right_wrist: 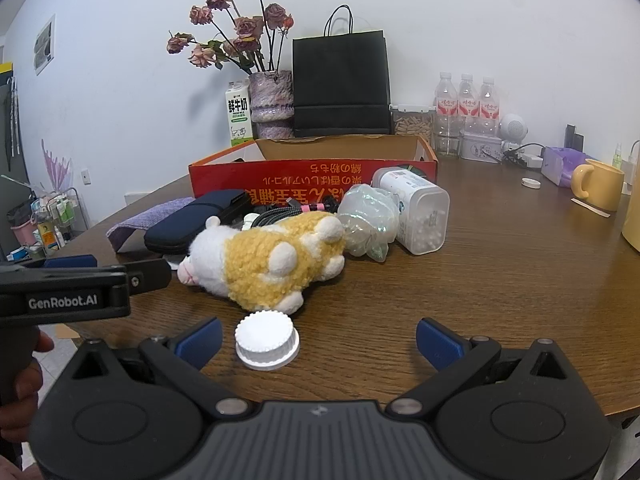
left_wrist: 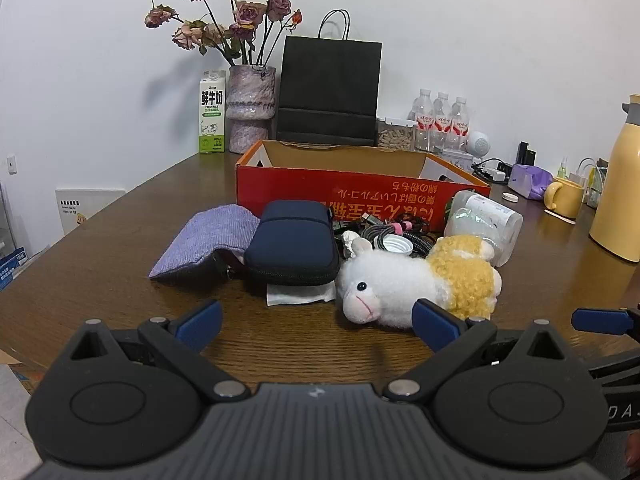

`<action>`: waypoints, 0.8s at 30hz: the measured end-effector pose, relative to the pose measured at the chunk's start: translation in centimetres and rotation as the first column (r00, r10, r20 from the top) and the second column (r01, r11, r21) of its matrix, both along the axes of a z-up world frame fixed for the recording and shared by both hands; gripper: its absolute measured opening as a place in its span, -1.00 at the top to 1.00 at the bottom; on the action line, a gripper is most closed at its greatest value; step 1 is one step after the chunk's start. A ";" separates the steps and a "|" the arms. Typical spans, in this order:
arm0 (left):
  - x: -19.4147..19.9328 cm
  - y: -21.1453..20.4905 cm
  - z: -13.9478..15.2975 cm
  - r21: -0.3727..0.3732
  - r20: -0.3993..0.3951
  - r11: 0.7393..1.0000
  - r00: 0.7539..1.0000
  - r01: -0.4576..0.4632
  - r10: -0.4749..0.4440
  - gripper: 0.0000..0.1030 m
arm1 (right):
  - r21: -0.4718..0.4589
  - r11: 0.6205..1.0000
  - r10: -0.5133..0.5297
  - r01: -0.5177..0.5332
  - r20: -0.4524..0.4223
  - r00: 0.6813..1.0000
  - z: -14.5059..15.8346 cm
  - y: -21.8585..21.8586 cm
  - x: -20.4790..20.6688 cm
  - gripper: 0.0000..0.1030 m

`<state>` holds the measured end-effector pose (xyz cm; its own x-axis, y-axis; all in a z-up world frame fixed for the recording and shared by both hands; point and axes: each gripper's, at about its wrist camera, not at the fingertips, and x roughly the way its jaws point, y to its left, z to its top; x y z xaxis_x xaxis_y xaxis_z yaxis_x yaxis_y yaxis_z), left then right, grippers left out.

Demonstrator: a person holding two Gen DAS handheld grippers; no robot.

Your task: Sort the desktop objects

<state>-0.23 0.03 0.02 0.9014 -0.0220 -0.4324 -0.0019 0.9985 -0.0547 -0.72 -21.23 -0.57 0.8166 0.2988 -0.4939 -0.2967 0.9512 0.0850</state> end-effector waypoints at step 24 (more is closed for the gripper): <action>0.0 -0.1 0.0 0.000 -0.003 1.000 1.000 0.001 -0.001 -1.00 | -0.001 1.000 0.000 0.000 0.000 1.000 0.0 0.0 0.0 -1.00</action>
